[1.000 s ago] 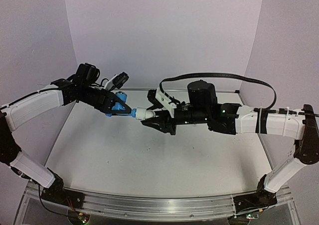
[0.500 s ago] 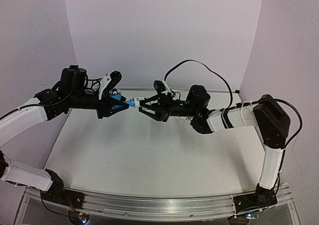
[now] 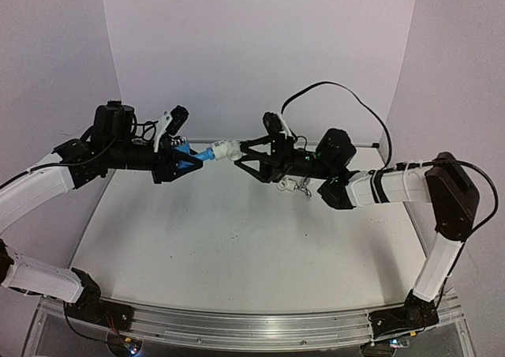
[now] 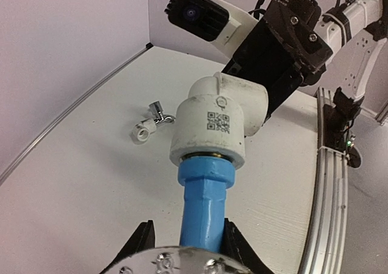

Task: Install the water faucets
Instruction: Screw the adaptor onto the water faucet.

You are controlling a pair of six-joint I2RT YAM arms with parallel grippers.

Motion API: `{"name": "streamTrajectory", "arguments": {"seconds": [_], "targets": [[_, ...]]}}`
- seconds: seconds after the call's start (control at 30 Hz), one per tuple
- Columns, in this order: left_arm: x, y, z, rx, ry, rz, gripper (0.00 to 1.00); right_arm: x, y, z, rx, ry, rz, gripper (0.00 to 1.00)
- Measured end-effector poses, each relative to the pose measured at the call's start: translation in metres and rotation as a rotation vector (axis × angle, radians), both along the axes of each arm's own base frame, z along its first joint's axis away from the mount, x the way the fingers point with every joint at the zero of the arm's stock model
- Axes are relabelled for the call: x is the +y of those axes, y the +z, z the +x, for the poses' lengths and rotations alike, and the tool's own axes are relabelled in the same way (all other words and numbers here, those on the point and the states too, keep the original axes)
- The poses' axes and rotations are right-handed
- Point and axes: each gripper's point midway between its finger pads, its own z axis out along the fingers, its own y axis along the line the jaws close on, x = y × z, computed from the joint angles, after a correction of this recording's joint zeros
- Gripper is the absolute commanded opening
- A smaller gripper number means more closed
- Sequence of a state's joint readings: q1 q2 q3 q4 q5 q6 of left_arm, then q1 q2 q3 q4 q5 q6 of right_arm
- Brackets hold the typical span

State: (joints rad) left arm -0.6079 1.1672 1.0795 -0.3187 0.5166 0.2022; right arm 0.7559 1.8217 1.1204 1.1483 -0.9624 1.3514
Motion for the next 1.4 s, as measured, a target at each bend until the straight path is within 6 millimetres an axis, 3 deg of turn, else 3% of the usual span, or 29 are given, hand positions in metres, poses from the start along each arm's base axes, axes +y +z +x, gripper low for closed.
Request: {"name": "streamTrajectory", "arguments": {"seconds": [0.17,0.33,0.5,0.7,0.97,1.2,1.33,1.4], "targets": [[0.001,0.013,-0.004,0.134,-0.040,-0.068,0.00,-0.014,0.018,-0.010,-0.240,-0.095,-0.082,0.76],[0.002,0.007,-0.010,0.345,-0.094,-0.118,0.00,-0.033,0.037,-0.008,-0.651,-0.326,-0.266,0.84],[-0.008,0.014,-0.023,0.534,-0.176,-0.174,0.00,-0.040,0.022,-0.018,-1.007,-0.363,-0.411,0.87],[-0.016,0.011,-0.031,0.722,-0.240,-0.205,0.00,-0.027,-0.002,-0.033,-1.302,-0.302,-0.480,0.88],[-0.018,0.009,-0.036,0.817,-0.274,-0.214,0.00,0.005,-0.023,-0.024,-1.342,-0.241,-0.489,0.78],[-0.019,0.007,-0.038,0.844,-0.298,-0.216,0.00,0.013,-0.018,-0.024,-1.294,-0.242,-0.439,0.70],[-0.020,0.003,-0.036,0.859,-0.300,-0.212,0.00,0.015,-0.011,-0.025,-1.277,-0.251,-0.411,0.53],[-0.021,0.001,-0.036,0.865,-0.301,-0.211,0.00,0.017,-0.008,-0.026,-1.268,-0.248,-0.396,0.39]]}}
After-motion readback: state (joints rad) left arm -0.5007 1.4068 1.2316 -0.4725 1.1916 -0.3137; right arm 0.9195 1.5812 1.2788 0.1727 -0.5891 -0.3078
